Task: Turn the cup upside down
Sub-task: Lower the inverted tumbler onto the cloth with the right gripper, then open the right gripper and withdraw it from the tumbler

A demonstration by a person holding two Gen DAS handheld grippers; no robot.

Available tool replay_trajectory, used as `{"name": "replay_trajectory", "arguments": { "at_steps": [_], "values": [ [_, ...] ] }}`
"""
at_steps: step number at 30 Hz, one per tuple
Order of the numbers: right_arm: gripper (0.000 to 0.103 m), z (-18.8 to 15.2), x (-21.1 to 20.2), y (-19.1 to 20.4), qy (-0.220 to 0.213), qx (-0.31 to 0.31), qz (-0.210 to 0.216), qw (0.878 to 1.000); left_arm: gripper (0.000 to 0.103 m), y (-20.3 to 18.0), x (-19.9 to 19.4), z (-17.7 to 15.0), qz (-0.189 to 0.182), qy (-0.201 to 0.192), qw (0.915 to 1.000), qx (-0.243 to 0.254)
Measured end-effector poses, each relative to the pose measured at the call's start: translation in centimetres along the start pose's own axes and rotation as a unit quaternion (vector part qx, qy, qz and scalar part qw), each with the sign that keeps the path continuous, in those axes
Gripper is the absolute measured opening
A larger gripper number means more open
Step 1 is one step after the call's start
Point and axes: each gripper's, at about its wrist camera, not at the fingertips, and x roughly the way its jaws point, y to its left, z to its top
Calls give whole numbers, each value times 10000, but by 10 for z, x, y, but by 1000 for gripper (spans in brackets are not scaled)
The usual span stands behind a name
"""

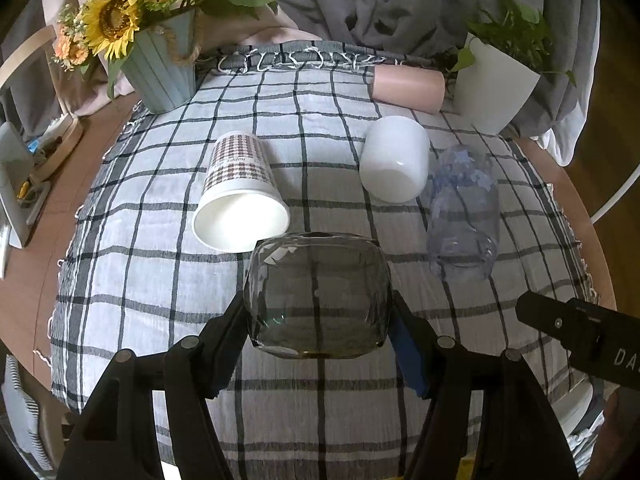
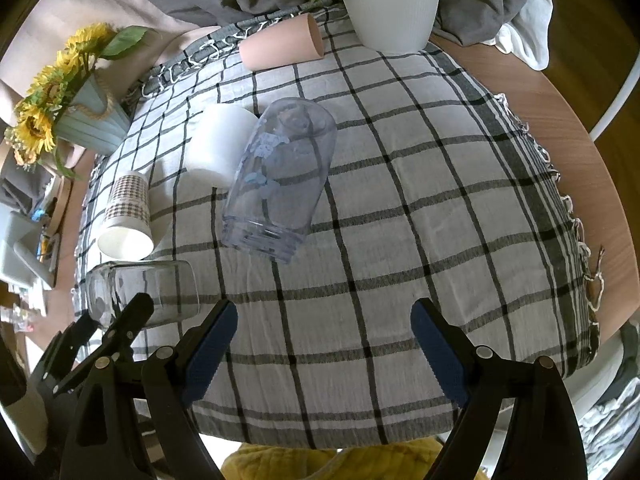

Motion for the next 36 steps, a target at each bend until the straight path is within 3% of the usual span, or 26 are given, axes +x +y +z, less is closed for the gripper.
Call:
{"name": "replay_trajectory", "arguments": {
  "at_steps": [20,21,23,29,36],
  "values": [
    [89,-8,0,4,81,125,-173,9997,67,1,6,8,-57,109,9999,59],
    [89,-9,0,4,99,156,-188,9997,68,1,5,9,-71,111,9999,76],
    [89,-10,-1,4,120,193,-224,9995,83,0,-1,9,-43,19,9999,122],
    [89,-11,-14,9,26,199,-358,9992,103,3,-36,10,57,-422,9988,229],
    [92,-12,-51,31,-534,-147,-444,9975,103,24,-73,13,501,-812,9952,201]
  ]
}}
